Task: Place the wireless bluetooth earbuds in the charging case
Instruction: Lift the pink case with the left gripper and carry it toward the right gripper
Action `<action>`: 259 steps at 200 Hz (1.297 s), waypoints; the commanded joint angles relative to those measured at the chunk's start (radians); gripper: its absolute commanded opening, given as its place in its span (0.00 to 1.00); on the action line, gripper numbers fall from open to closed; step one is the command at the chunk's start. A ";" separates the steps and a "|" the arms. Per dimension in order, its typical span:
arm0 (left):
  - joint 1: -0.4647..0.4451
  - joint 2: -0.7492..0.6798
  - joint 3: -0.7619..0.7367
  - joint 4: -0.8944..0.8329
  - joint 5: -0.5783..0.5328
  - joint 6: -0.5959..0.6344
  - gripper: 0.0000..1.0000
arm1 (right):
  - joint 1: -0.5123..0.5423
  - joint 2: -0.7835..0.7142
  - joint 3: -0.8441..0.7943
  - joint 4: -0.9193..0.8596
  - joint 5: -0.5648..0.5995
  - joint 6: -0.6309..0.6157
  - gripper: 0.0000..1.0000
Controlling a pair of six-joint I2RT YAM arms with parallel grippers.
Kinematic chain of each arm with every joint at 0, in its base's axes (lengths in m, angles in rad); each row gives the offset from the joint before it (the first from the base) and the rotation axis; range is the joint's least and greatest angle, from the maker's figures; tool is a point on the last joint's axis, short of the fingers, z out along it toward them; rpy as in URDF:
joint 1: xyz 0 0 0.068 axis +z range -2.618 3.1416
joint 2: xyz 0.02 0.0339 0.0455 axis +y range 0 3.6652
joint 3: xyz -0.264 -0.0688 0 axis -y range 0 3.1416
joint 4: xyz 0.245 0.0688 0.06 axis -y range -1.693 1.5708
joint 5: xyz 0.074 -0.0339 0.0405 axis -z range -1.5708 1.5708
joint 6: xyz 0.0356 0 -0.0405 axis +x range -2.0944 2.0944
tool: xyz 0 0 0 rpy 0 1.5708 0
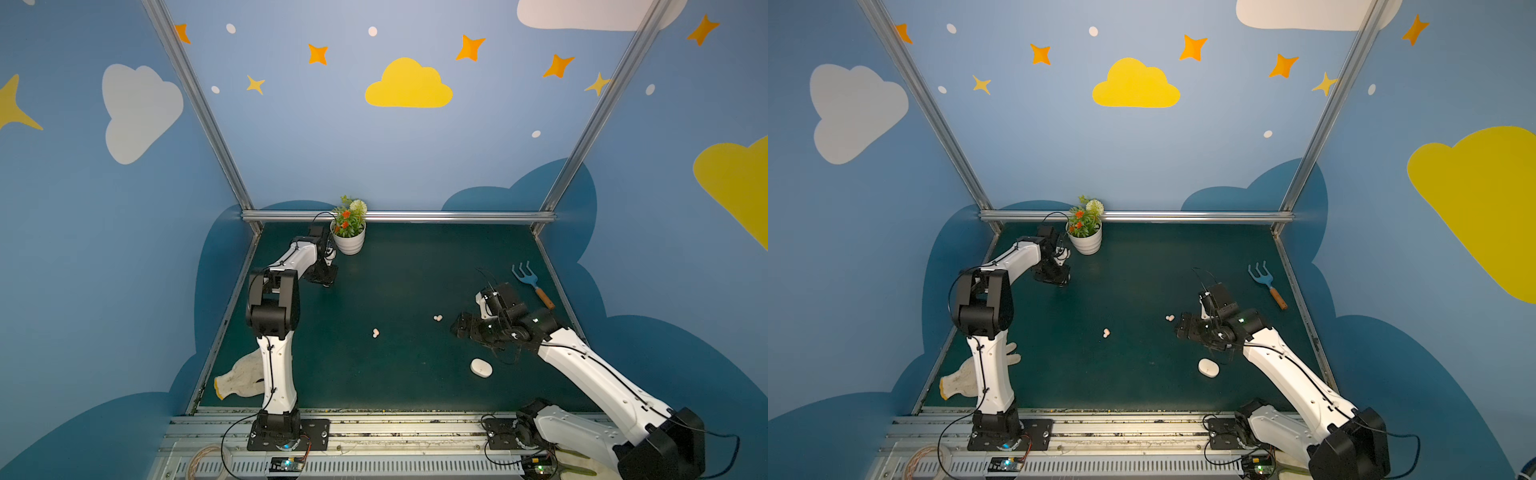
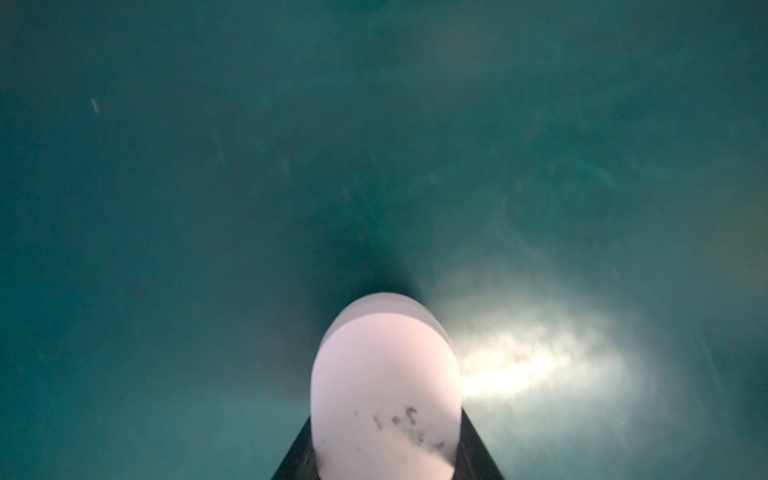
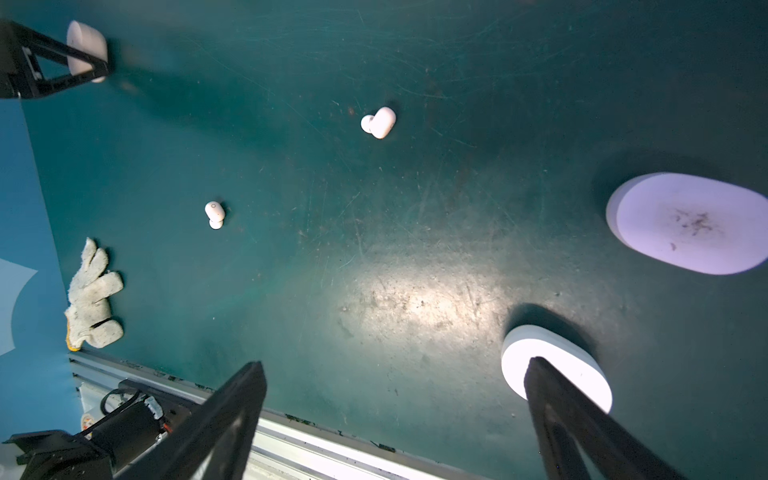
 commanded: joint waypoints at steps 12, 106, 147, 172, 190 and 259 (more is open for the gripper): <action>-0.017 -0.124 -0.094 -0.010 0.017 -0.030 0.33 | -0.005 -0.005 -0.003 0.018 -0.038 -0.026 0.95; -0.241 -0.471 -0.317 0.005 0.045 -0.012 0.31 | -0.009 0.031 0.039 0.031 -0.137 -0.079 0.95; -0.441 -0.576 -0.393 0.111 0.110 0.033 0.31 | -0.036 0.075 0.051 0.040 -0.235 -0.105 0.97; -0.511 -0.635 -0.416 0.165 0.207 0.056 0.30 | -0.073 0.076 0.042 0.042 -0.317 -0.134 0.97; -0.550 -0.673 -0.429 0.193 0.242 0.084 0.30 | -0.109 0.060 0.033 0.052 -0.391 -0.140 0.96; -0.686 -0.742 -0.524 0.266 0.310 0.180 0.29 | -0.150 0.076 0.014 0.201 -0.640 -0.094 0.93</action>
